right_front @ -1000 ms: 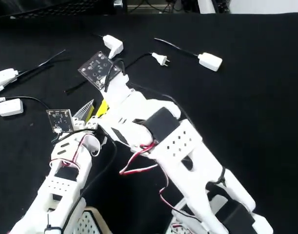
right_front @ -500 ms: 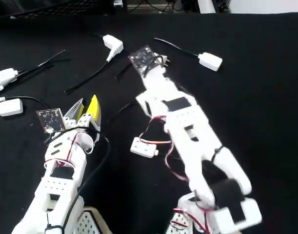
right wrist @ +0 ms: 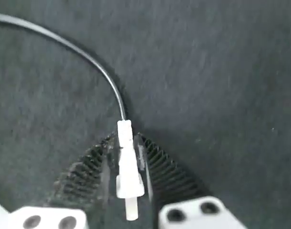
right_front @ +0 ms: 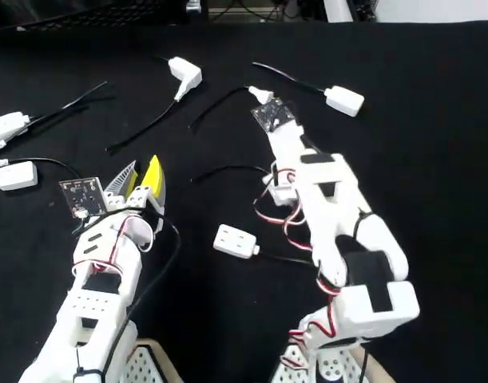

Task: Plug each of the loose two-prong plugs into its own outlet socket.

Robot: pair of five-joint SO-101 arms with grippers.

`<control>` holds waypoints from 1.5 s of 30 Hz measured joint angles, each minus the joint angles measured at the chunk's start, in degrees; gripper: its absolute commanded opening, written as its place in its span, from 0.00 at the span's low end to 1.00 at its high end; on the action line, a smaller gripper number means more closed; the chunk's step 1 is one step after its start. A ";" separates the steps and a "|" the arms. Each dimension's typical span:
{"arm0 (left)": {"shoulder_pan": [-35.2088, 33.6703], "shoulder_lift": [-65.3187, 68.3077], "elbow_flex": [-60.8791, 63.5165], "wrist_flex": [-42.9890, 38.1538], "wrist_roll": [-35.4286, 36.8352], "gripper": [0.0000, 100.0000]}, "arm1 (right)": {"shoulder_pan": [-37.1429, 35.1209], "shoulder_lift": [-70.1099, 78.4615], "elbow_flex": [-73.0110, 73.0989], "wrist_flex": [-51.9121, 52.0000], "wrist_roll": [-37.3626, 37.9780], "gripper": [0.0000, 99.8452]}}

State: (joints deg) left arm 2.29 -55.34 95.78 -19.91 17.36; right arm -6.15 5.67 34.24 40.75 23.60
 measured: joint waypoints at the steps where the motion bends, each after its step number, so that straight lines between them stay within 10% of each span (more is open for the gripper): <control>1: 0.00 0.00 0.00 0.00 0.00 0.15 | 0.00 0.18 -0.35 0.26 0.09 0.01; 13: 0.00 0.00 0.00 0.00 0.00 0.15 | 0.00 0.70 -1.67 5.27 2.73 0.16; 37: 0.00 0.00 0.00 0.00 0.00 0.15 | 0.00 0.79 -4.66 8.62 2.90 0.01; 45: 0.00 0.00 0.00 0.00 0.00 0.15 | -13.27 -10.90 -13.71 21.45 -2.11 0.01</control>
State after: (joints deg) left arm 2.29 -55.34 95.78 -19.91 17.36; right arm -19.43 -5.23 20.53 62.20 21.49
